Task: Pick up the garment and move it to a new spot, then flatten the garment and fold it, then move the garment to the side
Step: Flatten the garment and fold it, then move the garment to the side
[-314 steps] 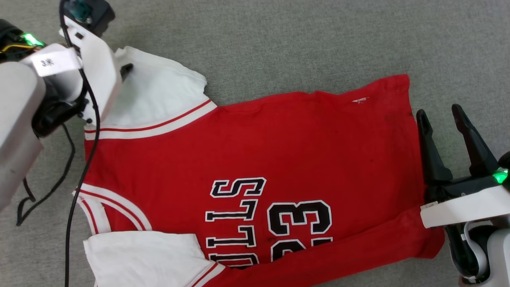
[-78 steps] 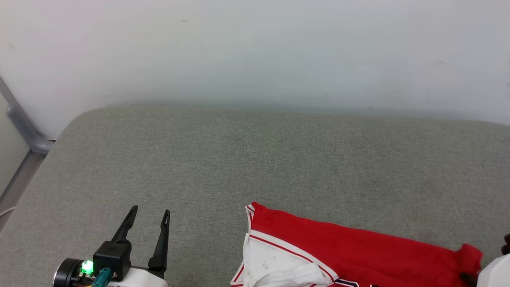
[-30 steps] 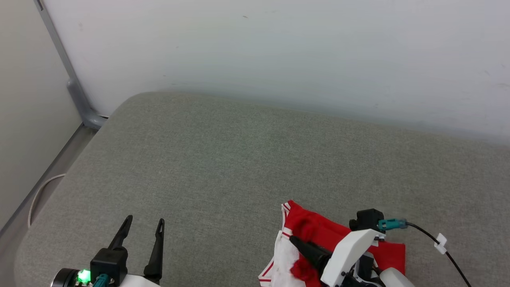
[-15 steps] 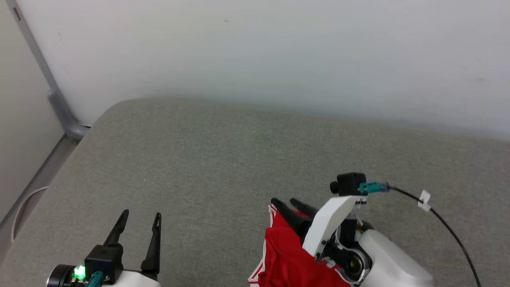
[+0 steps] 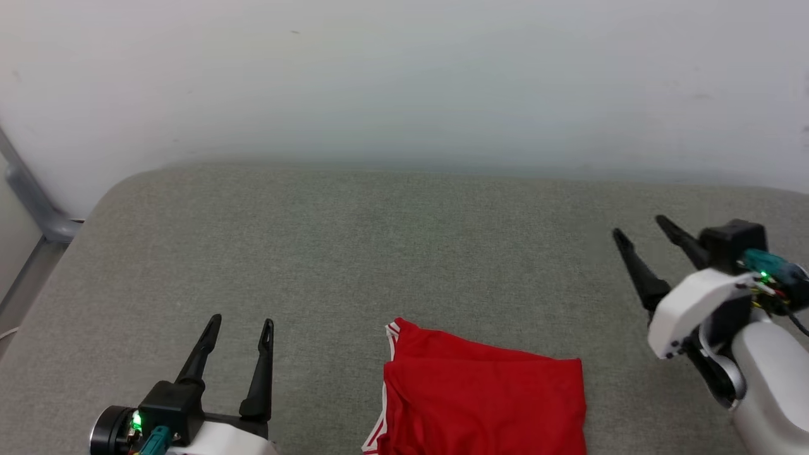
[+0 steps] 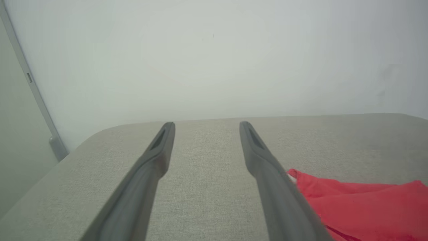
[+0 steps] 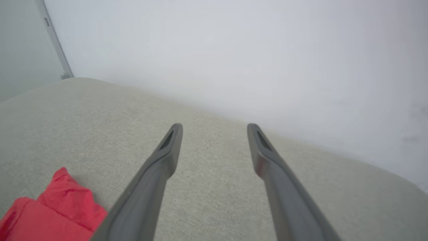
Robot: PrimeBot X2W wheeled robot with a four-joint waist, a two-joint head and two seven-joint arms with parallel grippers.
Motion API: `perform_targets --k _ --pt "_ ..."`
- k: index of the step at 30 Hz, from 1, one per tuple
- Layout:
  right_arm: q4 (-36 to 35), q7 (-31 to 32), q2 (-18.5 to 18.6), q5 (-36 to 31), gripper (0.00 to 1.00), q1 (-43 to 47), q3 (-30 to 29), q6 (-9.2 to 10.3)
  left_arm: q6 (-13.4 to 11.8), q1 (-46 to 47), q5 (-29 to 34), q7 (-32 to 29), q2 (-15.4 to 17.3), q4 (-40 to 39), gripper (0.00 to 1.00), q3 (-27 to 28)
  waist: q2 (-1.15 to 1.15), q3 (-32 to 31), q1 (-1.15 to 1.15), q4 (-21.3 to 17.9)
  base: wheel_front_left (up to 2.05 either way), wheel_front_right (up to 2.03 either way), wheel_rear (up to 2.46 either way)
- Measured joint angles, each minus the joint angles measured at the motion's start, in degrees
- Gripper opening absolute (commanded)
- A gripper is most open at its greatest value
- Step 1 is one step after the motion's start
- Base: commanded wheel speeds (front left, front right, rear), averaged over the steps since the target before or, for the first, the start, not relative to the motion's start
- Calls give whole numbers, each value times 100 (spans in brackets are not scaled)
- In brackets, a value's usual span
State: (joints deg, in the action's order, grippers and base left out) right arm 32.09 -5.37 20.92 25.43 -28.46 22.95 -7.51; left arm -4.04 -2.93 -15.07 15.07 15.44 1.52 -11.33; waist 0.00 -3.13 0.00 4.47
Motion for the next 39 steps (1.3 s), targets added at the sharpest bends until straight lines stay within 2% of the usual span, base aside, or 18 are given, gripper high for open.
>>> perform_targets --k 6,11,17,22,30,35,39 --pt "-915 -242 -87 -816 100 1046 -1371 0 114 -5 127 0 -172 -82 100 58 0 68 0 -162 0 0 0" --pt "-1875 -346 -624 -1308 100 1994 -2216 0 223 -38 242 0 -308 -159 100 145 0 116 0 -235 0 0 0" --pt "-2569 -378 -1371 -1653 100 2822 -2657 0 408 -81 408 0 -490 -194 100 244 0 171 0 -263 0 0 0" --pt "-2798 -359 -1617 -1744 100 3017 -2759 0 524 -96 593 0 -553 -230 100 331 0 212 0 -285 0 0 0" --pt "-2898 -43 -1711 -1723 100 3062 -2717 0 660 -95 792 0 -679 -235 100 449 0 261 0 -296 0 0 0" --pt "-2906 917 -1639 -1354 100 3120 -2492 0 730 -87 879 0 -731 -230 100 465 0 319 0 -243 0 0 0" --pt "-3122 2119 -1429 -1018 100 3120 -2246 0 760 -53 926 0 -777 -210 100 487 0 425 0 -192 0 0 0"
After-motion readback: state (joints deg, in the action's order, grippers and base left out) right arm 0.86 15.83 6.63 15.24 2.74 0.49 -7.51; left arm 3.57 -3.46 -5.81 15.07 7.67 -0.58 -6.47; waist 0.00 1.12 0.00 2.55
